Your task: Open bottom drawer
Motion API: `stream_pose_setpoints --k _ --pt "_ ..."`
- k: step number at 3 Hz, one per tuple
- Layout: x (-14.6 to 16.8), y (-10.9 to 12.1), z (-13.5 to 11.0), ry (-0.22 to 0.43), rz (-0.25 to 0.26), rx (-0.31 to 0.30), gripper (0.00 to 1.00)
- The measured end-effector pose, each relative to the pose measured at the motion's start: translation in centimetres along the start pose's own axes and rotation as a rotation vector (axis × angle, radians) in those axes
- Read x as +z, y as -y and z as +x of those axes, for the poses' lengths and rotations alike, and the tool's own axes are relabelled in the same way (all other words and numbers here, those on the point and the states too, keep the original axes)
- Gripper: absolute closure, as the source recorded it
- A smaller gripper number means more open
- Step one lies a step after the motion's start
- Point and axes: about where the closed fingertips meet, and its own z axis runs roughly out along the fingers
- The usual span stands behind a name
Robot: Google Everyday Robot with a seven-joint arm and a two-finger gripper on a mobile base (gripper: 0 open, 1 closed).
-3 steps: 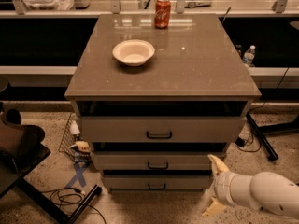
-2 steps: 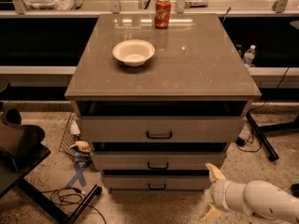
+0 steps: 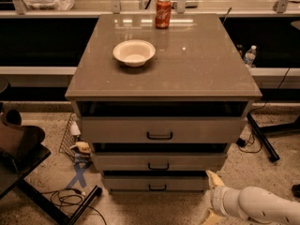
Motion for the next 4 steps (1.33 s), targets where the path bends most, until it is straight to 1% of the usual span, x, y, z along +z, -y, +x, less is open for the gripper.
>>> stream_pose_setpoints --k 1,2,3,4 --pt "1.6 -0.8 0.4 0.022 -0.012 0.01 0.0" --pt "5.9 -2.4 2.2 0.095 -0.03 0.011 0.0" --pt "10.0 -3.3 4.5 0.162 -0.032 0.008 0.0" --pt "17.0 -2.6 7.2 0.254 0.005 -0.025 0.0"
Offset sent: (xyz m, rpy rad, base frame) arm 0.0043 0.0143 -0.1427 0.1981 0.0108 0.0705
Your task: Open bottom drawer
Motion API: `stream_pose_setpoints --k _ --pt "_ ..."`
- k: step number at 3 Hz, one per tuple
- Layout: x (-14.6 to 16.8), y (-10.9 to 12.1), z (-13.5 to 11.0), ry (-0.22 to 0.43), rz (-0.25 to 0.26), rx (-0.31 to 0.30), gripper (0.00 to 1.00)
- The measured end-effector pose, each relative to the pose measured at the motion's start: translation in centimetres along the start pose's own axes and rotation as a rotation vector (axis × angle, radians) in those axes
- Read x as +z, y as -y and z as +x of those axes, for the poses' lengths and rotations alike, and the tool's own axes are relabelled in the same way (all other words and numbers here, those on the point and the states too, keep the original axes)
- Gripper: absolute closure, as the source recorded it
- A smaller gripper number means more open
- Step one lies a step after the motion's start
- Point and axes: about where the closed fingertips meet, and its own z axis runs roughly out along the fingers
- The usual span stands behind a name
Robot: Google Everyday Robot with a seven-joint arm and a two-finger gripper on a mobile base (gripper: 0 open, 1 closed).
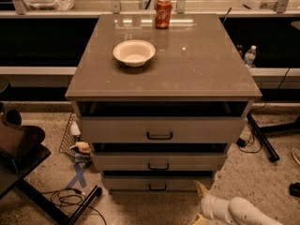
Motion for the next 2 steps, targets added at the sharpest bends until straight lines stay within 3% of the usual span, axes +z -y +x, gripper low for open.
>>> stream_pose_setpoints --k 2 --pt "2.1 1.3 -0.2 -0.003 0.016 -0.016 0.0"
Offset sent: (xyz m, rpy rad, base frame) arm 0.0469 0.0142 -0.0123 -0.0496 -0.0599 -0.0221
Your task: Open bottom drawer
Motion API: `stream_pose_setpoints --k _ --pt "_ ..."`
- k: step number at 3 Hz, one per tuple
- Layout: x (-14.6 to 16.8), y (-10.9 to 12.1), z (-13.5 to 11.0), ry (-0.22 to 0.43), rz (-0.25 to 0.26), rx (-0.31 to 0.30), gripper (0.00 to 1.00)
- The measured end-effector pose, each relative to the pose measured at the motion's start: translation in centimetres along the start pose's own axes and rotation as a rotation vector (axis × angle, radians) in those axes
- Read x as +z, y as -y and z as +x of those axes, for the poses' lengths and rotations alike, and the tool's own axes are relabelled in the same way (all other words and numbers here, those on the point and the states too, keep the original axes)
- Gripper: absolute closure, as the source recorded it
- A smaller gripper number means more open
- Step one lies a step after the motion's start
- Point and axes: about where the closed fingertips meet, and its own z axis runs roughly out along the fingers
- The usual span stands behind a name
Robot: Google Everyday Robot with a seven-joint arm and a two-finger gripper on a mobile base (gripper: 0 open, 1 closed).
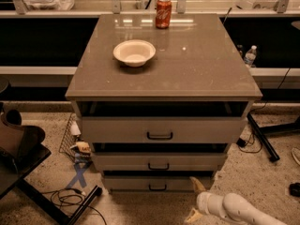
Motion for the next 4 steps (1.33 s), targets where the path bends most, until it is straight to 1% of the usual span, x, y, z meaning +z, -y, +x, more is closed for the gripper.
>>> stream_pose_setpoints --k 1,2,3,4 --pt "1.3 1.5 0.3 -0.04 0.008 -0.032 0.0" --pt "2.6 3.3 1.1 -0.131 0.005 -0.104 0.0" --pt "2.6 3.3 1.1 -0.131 0.005 -0.104 0.0" --pt "4.5 3.2 1.8 -0.154 -0.021 -0.132 0.0"
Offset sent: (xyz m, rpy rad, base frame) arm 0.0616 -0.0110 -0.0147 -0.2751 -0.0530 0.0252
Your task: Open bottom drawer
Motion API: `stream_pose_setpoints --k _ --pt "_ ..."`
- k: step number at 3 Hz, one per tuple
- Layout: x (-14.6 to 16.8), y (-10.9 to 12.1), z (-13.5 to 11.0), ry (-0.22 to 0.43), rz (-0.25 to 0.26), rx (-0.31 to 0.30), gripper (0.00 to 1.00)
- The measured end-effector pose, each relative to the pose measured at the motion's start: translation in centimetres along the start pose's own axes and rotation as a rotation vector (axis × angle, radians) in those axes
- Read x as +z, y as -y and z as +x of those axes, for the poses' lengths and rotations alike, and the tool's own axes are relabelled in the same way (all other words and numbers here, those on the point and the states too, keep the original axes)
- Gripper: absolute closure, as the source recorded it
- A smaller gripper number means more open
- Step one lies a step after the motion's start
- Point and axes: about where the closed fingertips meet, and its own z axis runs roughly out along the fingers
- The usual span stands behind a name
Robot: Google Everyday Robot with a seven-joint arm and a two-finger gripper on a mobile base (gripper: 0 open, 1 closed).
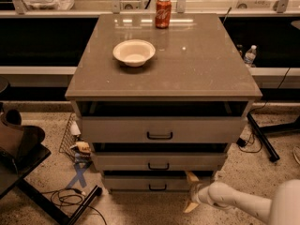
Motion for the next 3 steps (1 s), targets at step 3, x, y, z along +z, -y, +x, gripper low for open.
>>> stream_pose_setpoints --k 3 --pt "3.83 -0.24 0.54 -0.039 -0.056 -0.061 0.18"
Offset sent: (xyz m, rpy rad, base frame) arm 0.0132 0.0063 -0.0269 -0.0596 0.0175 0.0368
